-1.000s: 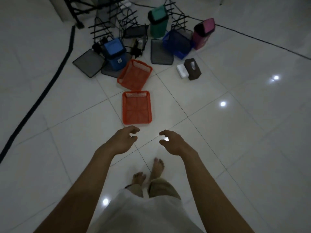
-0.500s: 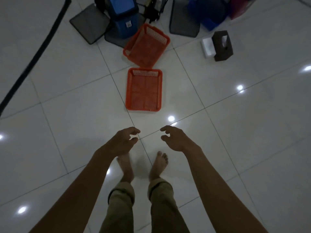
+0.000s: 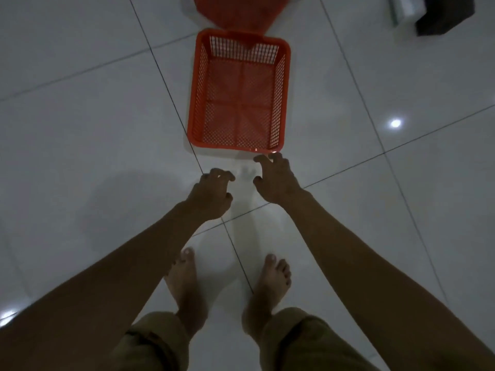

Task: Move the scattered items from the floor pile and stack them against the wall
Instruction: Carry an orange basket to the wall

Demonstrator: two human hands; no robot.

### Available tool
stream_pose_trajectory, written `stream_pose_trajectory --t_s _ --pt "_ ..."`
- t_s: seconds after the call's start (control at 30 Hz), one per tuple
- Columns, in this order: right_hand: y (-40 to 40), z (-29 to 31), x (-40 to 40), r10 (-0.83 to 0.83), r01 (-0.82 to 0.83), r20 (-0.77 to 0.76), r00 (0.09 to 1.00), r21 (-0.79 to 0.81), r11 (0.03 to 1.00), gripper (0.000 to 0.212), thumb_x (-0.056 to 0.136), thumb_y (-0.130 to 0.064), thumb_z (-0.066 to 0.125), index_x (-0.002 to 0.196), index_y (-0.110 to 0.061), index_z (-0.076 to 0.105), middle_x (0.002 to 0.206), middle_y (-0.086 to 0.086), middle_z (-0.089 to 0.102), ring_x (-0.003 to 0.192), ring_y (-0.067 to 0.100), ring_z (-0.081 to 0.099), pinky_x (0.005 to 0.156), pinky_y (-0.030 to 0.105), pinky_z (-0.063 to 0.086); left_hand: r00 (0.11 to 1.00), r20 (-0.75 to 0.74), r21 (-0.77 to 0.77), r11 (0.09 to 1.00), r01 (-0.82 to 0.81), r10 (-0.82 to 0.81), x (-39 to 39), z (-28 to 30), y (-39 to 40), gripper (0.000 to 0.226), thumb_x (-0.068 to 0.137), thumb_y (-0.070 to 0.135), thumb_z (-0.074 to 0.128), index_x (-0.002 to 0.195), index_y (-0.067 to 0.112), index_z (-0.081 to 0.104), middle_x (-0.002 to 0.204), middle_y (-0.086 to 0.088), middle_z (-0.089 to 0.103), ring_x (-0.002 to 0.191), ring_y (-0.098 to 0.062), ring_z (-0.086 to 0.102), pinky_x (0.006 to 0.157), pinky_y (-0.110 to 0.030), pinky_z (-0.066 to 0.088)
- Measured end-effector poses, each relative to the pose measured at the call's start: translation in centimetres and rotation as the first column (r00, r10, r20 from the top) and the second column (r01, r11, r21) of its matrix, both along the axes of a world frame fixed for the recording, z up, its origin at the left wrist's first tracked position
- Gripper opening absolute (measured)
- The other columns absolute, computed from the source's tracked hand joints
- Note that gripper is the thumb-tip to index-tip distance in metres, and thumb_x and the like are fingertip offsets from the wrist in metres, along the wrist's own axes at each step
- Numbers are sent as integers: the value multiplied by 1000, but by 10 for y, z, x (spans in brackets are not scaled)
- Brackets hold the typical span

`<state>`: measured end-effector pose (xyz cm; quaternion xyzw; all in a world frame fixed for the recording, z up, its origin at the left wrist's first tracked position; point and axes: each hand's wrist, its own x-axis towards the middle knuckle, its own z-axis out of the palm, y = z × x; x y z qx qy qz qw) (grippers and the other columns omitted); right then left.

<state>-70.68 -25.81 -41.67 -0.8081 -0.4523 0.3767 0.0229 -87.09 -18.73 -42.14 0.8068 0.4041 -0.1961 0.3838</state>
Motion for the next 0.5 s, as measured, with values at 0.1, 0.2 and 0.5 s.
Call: stream_pose_trajectory --t_s 0.1,0.2,0.5 --pt "16 -65 3 74 -113 255 964 143 983 65 81 -15 62 141 -12 38 142 19 37 128 37 37 96 50 46 974 -111 315 923 221 -195 6 -62 11 74 88 22 62 149 13 22 155 -18 16 143 -40 16 113 -52 26" --pt "29 -126 15 137 -227 393 909 192 955 70 72 -19 68 137 -10 44 133 19 50 125 38 45 107 59 34 939 -116 566 755 331 -324 6 -118 29 88 77 18 66 151 9 18 152 -25 22 141 -44 18 112 -58 20" --pt "48 -162 51 364 -500 554 749 112 859 27 86 -20 53 113 -14 54 96 10 68 84 31 65 75 36 49 785 -222 635 526 566 -578 9 -158 105 78 91 10 47 151 17 -2 133 -11 39 112 -29 45 94 -42 42"
